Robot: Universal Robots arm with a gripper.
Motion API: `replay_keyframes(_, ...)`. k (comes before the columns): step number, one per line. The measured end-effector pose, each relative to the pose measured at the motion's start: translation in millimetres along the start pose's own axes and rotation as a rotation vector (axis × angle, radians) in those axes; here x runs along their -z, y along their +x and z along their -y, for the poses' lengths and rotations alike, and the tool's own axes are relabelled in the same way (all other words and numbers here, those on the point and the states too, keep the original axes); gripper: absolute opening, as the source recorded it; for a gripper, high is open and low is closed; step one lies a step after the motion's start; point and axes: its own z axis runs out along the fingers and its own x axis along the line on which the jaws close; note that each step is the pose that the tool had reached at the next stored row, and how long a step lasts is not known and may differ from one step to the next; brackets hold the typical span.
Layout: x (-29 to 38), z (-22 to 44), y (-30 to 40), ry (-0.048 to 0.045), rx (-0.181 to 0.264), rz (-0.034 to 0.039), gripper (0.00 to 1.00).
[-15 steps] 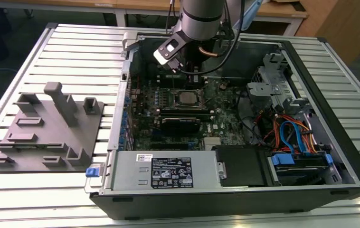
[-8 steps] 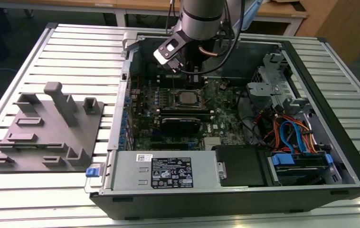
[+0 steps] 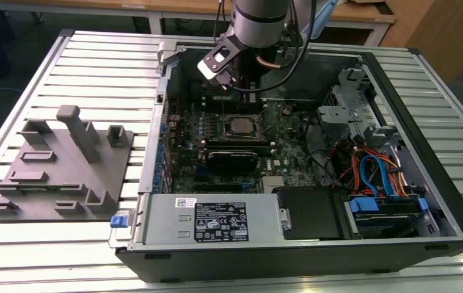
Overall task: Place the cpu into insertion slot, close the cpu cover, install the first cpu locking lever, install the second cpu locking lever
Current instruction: 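Close the cpu cover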
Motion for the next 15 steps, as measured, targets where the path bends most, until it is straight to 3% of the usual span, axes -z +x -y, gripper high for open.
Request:
replay_keyframes(9,9.8,0.0,0.6,-0.0001,0.0,0.0,0.11)
replay_keyframes(15,10.4,-0.1,0.6,-0.0001,0.0,0.0,0.11)
